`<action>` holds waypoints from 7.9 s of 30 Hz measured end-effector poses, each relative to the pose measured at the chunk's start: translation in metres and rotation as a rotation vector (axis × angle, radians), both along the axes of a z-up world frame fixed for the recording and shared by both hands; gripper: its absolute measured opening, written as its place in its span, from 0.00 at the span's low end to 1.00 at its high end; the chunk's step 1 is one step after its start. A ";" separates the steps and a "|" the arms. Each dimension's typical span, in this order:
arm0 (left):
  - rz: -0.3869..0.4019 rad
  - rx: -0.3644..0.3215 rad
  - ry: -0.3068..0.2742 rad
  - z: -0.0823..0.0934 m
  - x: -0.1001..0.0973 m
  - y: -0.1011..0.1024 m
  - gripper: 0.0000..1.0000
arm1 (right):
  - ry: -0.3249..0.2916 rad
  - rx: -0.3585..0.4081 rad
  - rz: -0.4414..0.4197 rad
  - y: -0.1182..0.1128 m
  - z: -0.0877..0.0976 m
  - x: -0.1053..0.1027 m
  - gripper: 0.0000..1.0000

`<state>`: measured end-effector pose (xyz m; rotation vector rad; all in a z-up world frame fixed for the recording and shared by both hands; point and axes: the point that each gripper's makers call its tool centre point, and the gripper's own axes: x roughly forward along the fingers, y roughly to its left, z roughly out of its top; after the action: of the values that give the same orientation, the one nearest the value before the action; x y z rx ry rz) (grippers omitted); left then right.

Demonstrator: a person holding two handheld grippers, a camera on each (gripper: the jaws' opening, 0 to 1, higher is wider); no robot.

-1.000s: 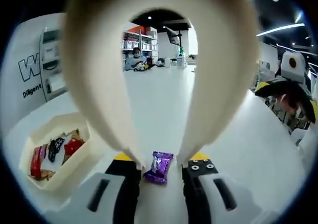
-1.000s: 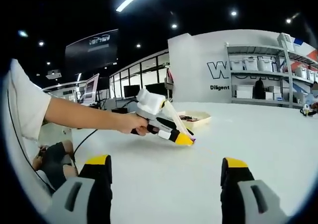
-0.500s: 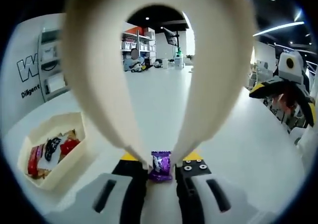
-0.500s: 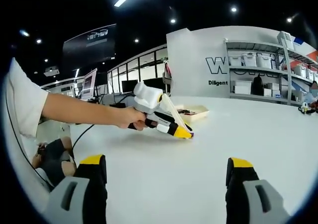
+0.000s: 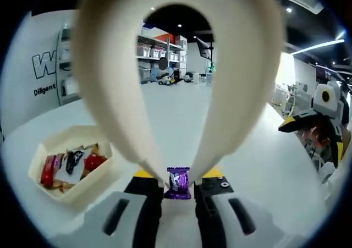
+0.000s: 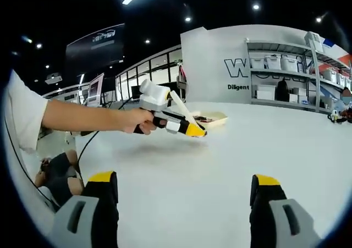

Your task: Place the target food into the container with the food tongs after gripping and lifting it, then release it inside without dropping or visibly crushing the food.

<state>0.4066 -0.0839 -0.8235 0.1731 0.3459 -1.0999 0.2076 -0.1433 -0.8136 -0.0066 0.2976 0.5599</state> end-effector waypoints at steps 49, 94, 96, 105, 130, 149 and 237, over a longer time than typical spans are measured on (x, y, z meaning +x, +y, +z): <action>0.129 -0.011 0.141 -0.026 -0.014 0.029 0.26 | -0.006 0.039 0.024 0.007 0.005 -0.003 0.99; 0.121 0.096 -0.025 -0.035 0.016 0.020 0.17 | -0.003 0.062 0.014 0.000 0.005 -0.005 0.98; 0.140 0.073 0.004 -0.034 0.016 0.019 0.17 | -0.003 0.060 0.017 0.001 0.006 -0.004 0.98; 0.188 0.030 0.048 -0.034 0.019 0.020 0.17 | 0.006 0.047 0.016 0.002 0.004 -0.004 0.98; 0.196 0.012 0.056 0.004 0.028 0.031 0.15 | -0.032 0.126 0.002 0.014 0.014 0.007 0.99; 0.194 0.092 -0.030 0.024 0.076 0.049 0.16 | -0.049 0.075 0.011 0.015 0.008 0.022 1.00; 0.198 0.020 -0.098 0.037 0.011 0.095 0.29 | -0.020 -0.001 0.161 0.075 0.014 0.004 1.00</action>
<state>0.4176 0.0111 -0.7864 0.2053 0.2797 -0.8898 0.2115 -0.0684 -0.7998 -0.0377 0.2791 0.7187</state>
